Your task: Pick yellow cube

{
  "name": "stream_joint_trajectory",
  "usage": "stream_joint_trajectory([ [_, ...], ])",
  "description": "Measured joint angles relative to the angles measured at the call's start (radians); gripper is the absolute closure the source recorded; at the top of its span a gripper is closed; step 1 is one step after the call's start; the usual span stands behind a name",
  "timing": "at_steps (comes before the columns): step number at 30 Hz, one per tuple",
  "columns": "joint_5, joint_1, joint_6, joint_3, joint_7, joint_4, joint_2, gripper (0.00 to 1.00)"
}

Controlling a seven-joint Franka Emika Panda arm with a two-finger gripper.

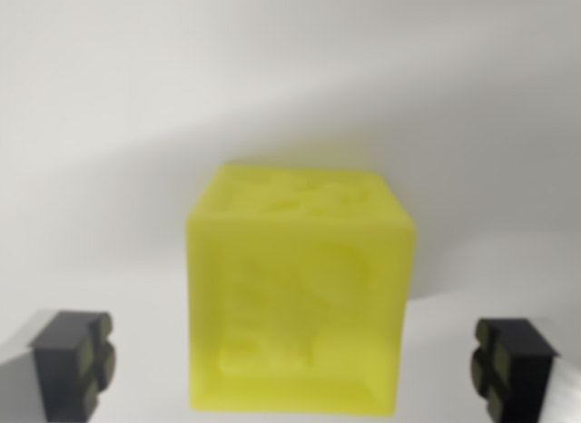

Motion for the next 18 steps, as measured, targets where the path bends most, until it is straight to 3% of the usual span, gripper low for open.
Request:
stream_joint_trajectory([
  [18,0.020,0.003,0.110,0.002,-0.013,0.037,0.147,0.00],
])
